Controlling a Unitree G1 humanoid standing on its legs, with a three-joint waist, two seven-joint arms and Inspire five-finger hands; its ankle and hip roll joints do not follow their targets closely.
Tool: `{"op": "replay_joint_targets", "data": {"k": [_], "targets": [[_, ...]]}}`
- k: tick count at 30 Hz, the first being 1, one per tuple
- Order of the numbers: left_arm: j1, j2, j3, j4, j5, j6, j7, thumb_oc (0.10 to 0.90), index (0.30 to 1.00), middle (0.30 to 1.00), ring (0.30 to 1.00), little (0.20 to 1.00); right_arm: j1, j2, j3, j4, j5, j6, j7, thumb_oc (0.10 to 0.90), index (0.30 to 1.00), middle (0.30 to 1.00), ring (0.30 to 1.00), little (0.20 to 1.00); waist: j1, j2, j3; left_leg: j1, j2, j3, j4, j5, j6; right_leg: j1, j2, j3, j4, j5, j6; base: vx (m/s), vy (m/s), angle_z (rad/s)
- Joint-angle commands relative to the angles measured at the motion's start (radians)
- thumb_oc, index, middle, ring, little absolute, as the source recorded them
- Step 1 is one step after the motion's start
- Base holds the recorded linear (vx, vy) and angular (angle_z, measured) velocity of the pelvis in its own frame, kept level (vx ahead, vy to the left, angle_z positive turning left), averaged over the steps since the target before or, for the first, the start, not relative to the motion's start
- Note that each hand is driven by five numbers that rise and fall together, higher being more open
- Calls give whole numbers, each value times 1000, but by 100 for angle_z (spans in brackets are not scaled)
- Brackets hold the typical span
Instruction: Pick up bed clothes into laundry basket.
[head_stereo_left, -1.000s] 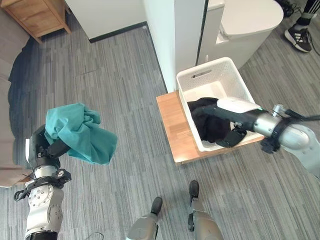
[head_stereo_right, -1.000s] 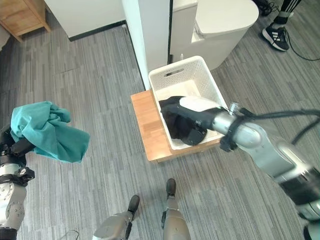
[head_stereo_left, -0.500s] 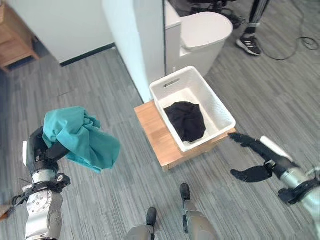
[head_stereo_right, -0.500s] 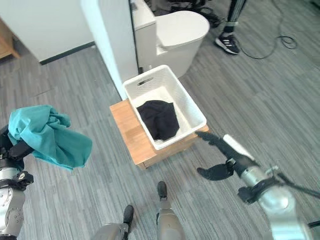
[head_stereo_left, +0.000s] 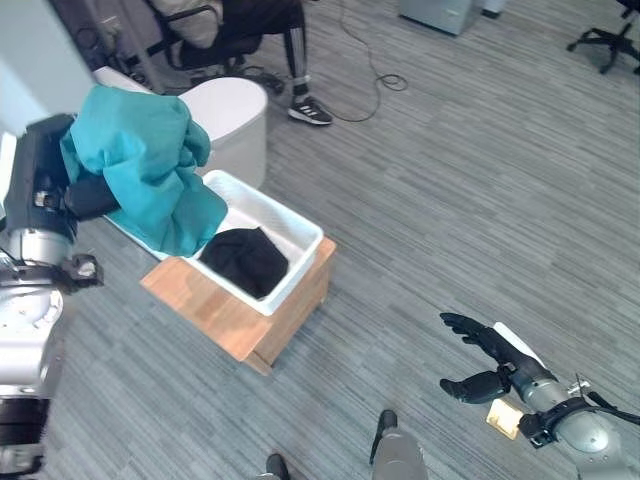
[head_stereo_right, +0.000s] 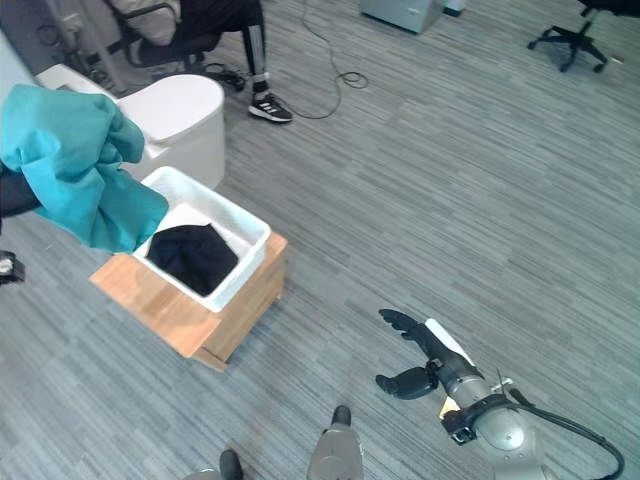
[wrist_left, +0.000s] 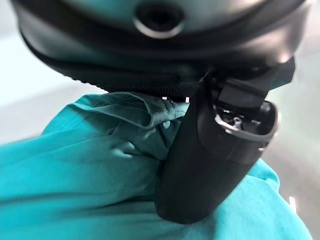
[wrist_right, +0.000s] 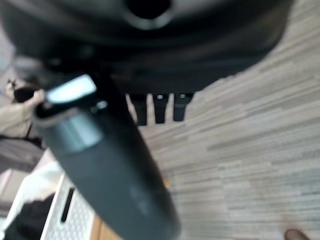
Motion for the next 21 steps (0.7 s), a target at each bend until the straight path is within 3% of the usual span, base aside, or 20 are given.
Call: {"op": "replay_joint_targets", "data": {"k": [1,2,5,6,7,9,10,13,14,21], "targets": [[-196,164,46,27,-11,-132,23,400,300,300,300,300,24,-27,15,-72,66,-70,-32,800,900,900,900,900,12,15,-123,-115,-31,-34,-9,-6,12,40,23,30,-88,10,68,156,-263,-22],[-234,220,9,95,5,-119,24,400,300,300,300,300,33,-35,44,-66,83,-75,-22,800,900,900,900,900,1,23,-125,-117,-9,-38,33,-18,-5,50,66,69,-117,-12,53,78,-187,-25],[-279,238,-22,172,-41,-116,2,400,300,300,300,300,32,-50,68,-84,144,-80,-2,800,900,900,900,900,1,19,-121,-151,28,-32,134,-19,-23,73,88,76,-157,-20,33,106,-202,-23],[-315,238,-63,212,-57,-113,-11,400,300,300,300,300,35,-61,83,-73,191,-80,11,800,900,900,900,900,1,16,-109,-181,54,-35,231,-28,-37,101,96,71,-170,-34,17,53,-210,-26],[-352,232,-97,238,-71,-113,-18,400,300,300,300,300,34,-73,86,-78,216,-80,20,800,900,900,900,900,9,13,-95,-220,65,-56,319,-8,-52,119,104,64,-182,-34,-1,20,-163,-15],[-366,232,-113,269,-79,-109,-23,400,300,300,300,300,31,-91,95,-83,223,-77,28,800,900,900,900,900,23,13,-79,-247,66,-88,375,16,-70,146,111,61,-197,-39,-13,28,-75,-6],[-388,232,-139,309,-91,-102,-24,400,300,300,300,300,14,-115,105,-90,231,-74,25,800,900,900,900,900,36,14,-70,-281,67,-137,361,45,-88,175,111,66,-222,-47,-12,83,-23,-15],[-427,237,-183,360,-95,-93,-23,400,300,300,300,300,40,-120,89,-99,288,-79,34,800,900,900,900,900,38,12,-88,-291,118,-95,243,73,-86,203,108,52,-247,-53,0,145,38,1],[-436,223,-208,377,-94,-89,-25,400,300,300,300,300,48,-124,77,-98,273,-94,12,800,900,900,900,900,50,21,-92,-300,115,-110,169,111,-95,210,117,52,-242,-59,8,152,52,21],[-515,252,-275,447,-48,-69,-38,400,300,300,300,300,58,-115,75,-95,219,-94,3,800,900,900,900,900,30,29,-110,-211,78,-101,6,126,-83,208,116,62,-260,-44,22,85,80,1]]}}
